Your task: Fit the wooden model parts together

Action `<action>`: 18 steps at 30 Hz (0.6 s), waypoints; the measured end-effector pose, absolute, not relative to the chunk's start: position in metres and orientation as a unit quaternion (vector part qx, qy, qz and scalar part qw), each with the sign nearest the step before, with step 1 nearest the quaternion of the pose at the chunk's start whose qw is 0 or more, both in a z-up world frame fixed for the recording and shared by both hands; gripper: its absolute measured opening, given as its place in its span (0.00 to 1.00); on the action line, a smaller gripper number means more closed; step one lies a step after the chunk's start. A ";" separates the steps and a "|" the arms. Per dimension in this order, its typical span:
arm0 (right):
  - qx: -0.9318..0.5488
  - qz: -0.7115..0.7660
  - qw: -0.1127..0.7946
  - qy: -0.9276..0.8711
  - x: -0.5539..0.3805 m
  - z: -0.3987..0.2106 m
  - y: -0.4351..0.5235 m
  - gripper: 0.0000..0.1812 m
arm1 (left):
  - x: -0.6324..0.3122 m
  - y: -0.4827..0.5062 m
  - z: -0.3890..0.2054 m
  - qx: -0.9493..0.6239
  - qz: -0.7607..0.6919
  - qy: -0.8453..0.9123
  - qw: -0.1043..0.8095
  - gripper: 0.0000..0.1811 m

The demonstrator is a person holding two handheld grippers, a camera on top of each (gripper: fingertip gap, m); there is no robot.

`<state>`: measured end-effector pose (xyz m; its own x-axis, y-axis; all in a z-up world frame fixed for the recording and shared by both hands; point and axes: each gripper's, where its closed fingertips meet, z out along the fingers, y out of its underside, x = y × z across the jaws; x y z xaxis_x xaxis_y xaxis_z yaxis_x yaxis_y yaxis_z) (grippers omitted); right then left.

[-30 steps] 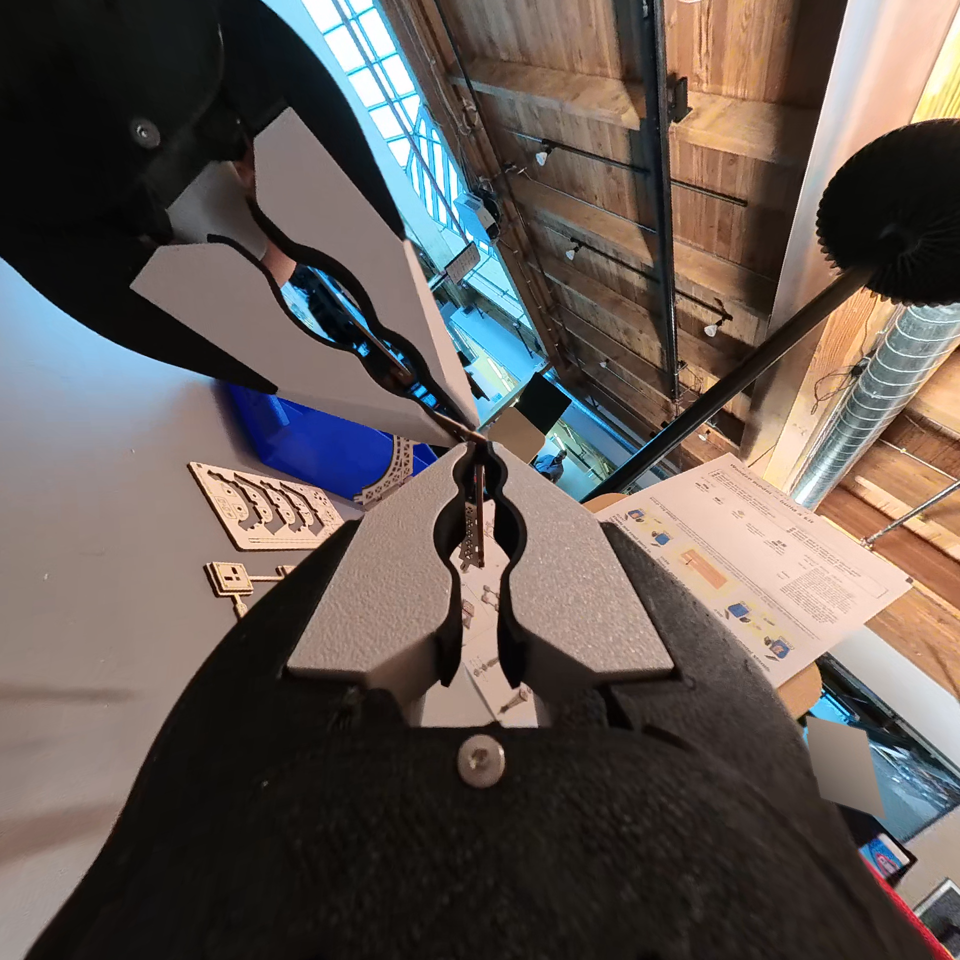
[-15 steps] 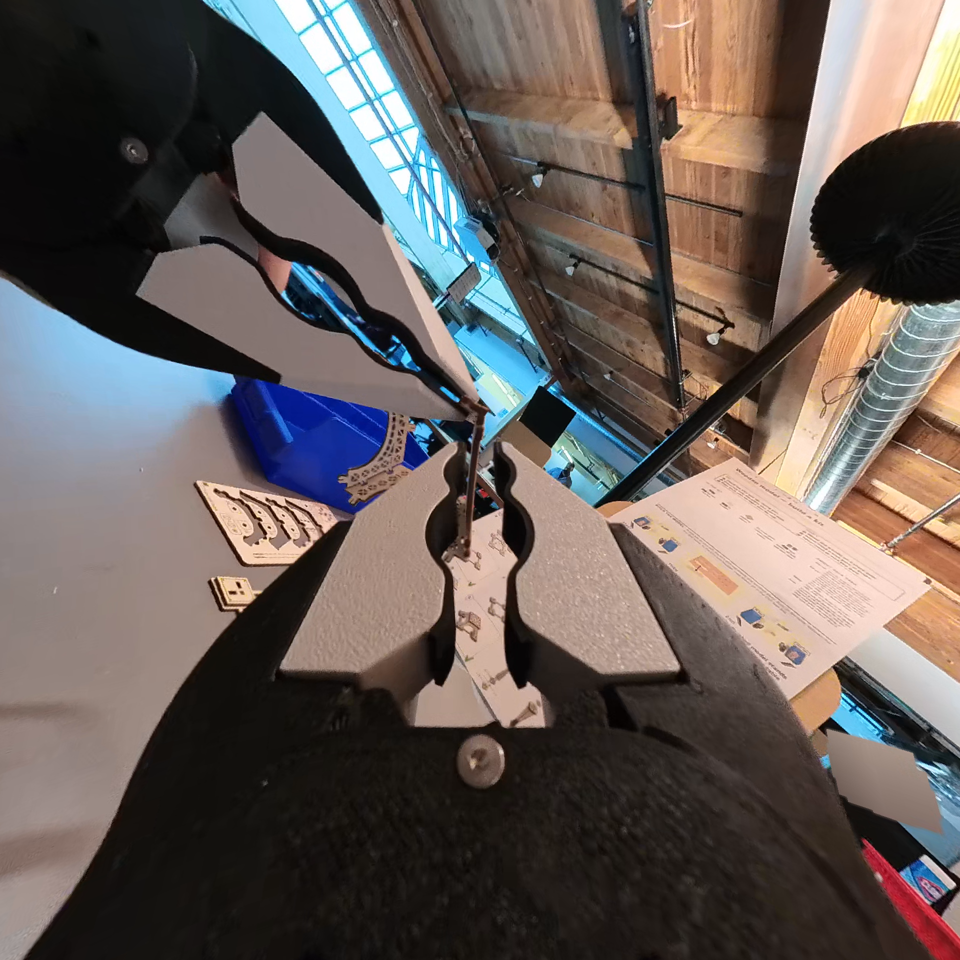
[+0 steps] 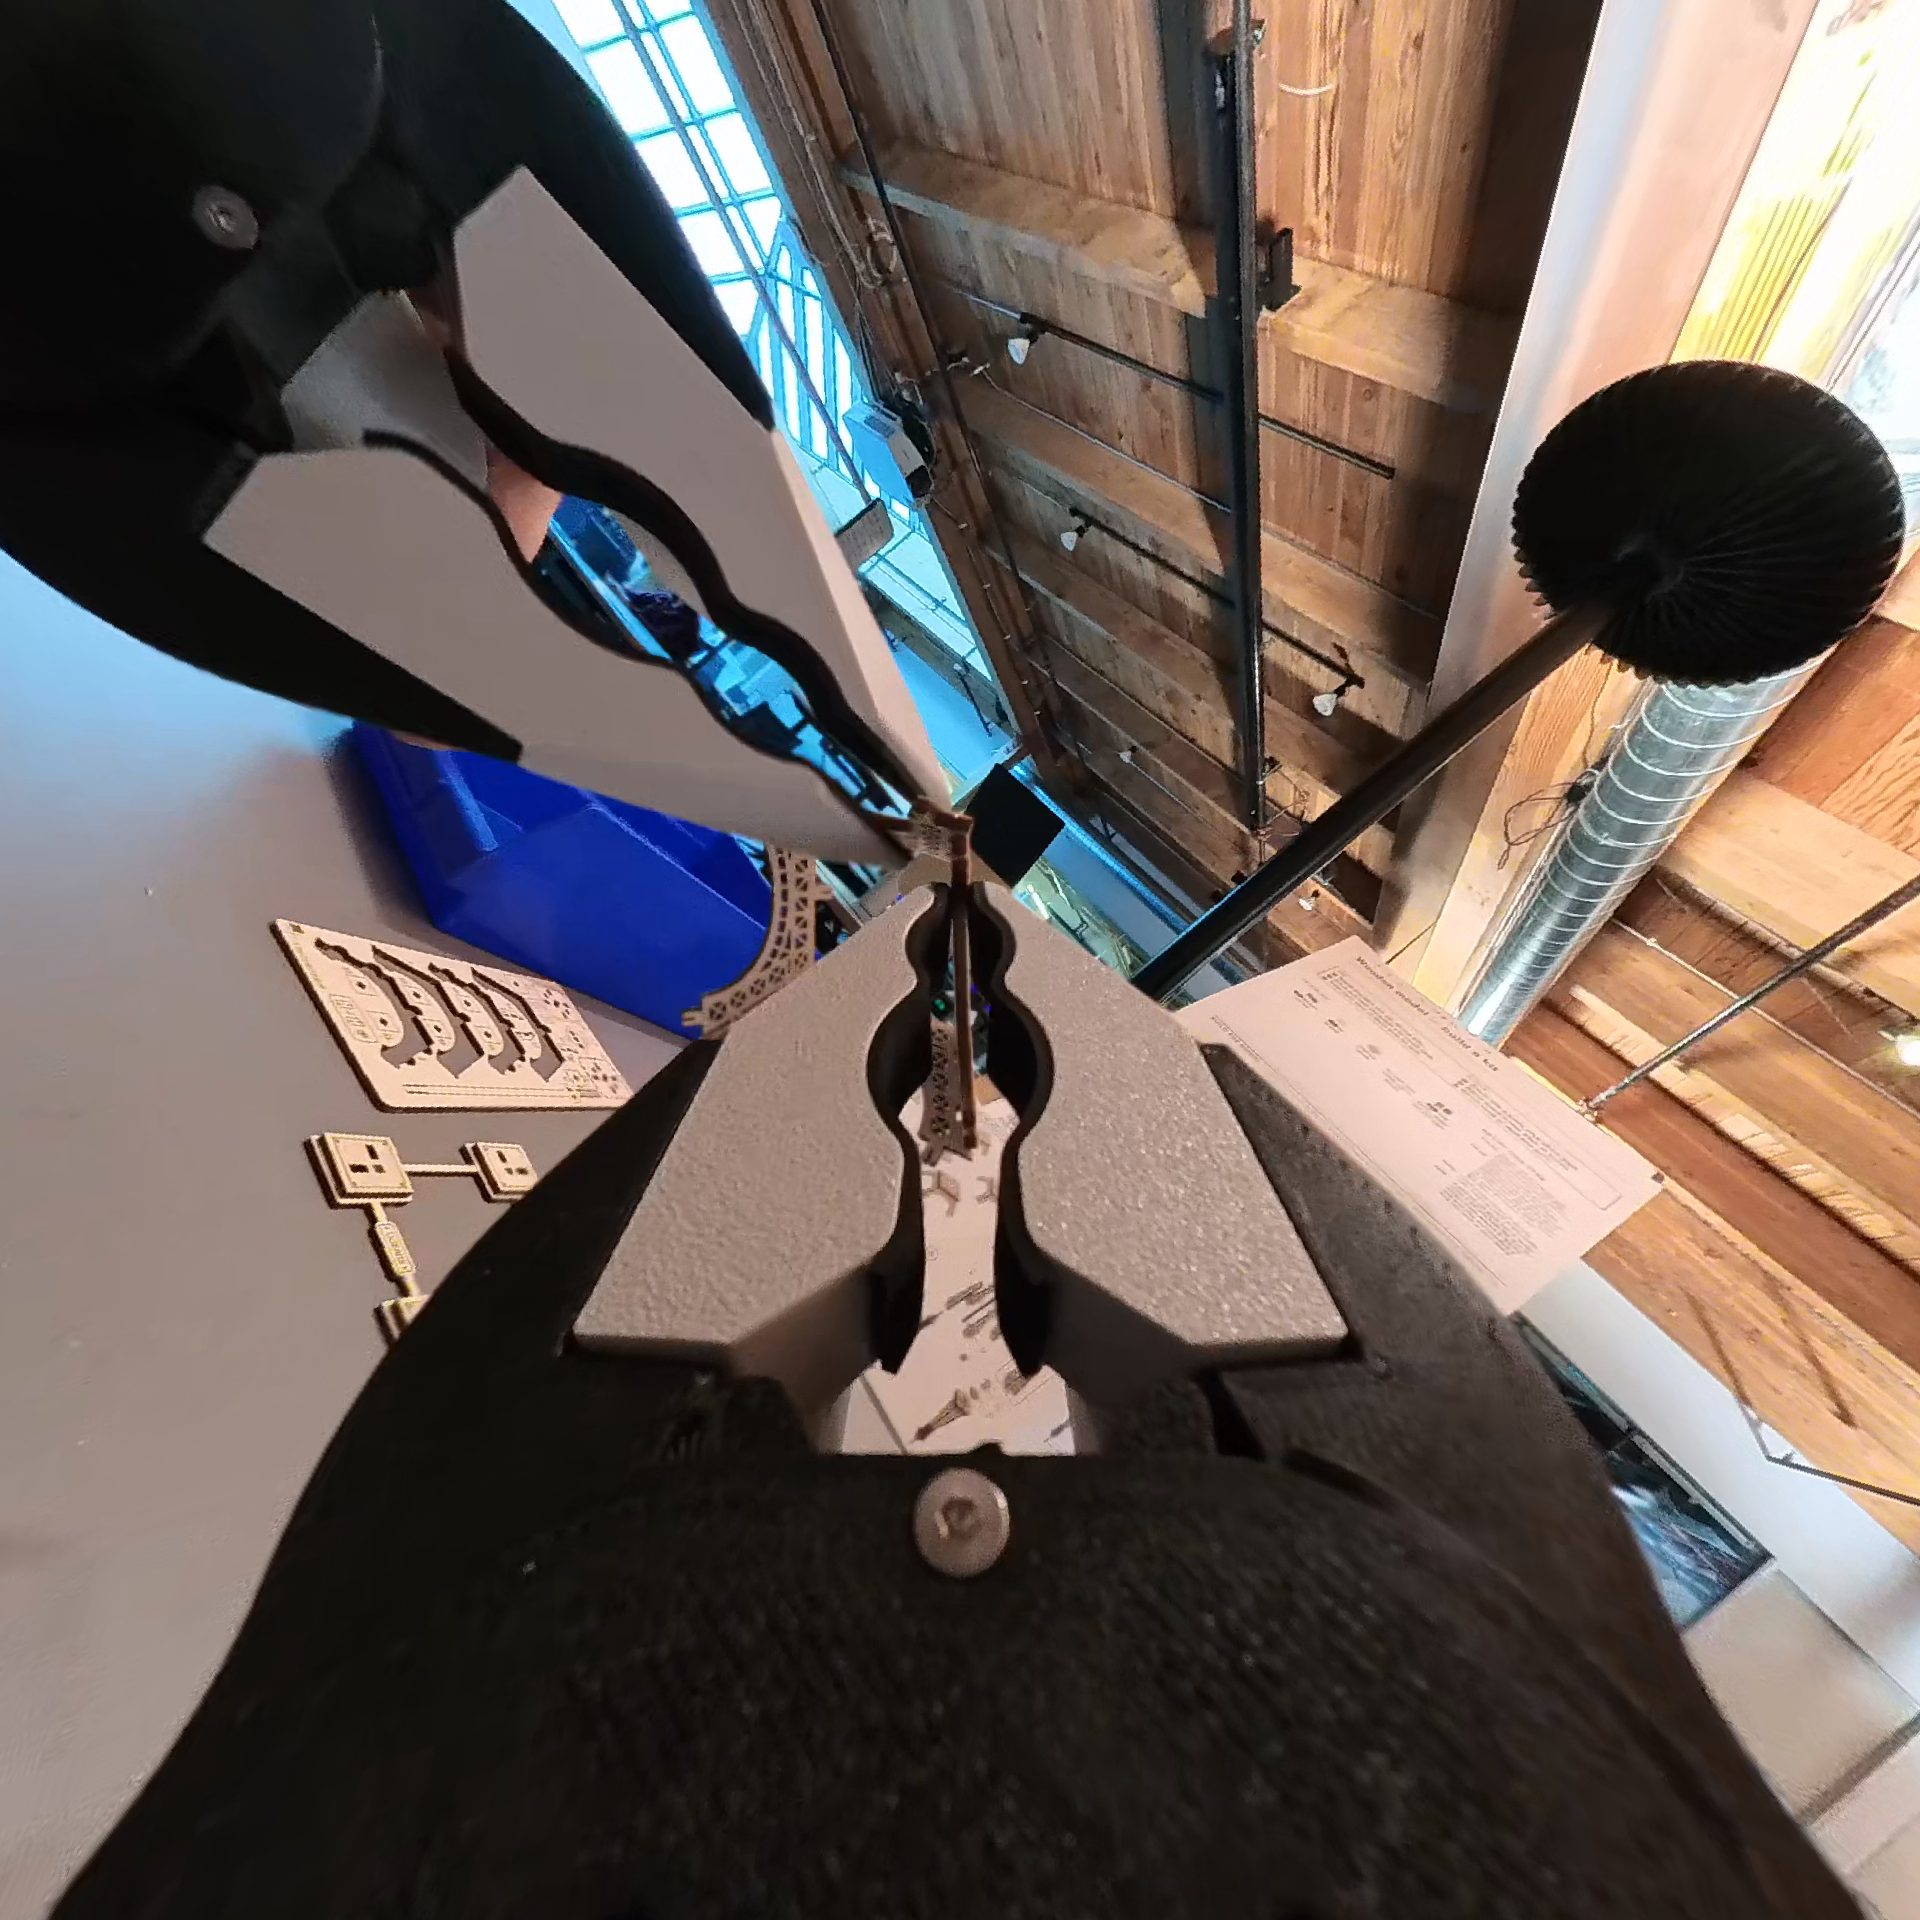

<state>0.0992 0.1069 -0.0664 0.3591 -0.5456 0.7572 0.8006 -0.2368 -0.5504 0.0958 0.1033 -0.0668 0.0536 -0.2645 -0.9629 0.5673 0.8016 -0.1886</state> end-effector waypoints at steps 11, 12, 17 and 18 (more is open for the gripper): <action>-0.557 -0.575 0.588 -0.116 0.100 -0.066 0.108 0.00 | 0.099 0.106 -0.065 0.108 -0.289 0.612 0.728 0.00; -0.557 -0.574 0.590 -0.113 0.100 -0.066 0.108 0.00 | 0.098 0.106 -0.064 0.103 -0.297 0.610 0.728 0.00; -0.569 -0.576 0.577 -0.110 0.103 -0.069 0.109 0.00 | 0.101 0.107 -0.067 0.098 -0.303 0.614 0.722 0.00; -0.568 -0.573 0.581 -0.107 0.102 -0.068 0.109 0.00 | 0.100 0.107 -0.066 0.096 -0.306 0.611 0.723 0.00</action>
<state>0.1024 0.1093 -0.0683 0.3194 -0.5449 0.7753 0.7878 -0.3019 -0.5368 0.1004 0.1067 -0.0662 0.0650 -0.3255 -0.9433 0.5602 0.7942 -0.2354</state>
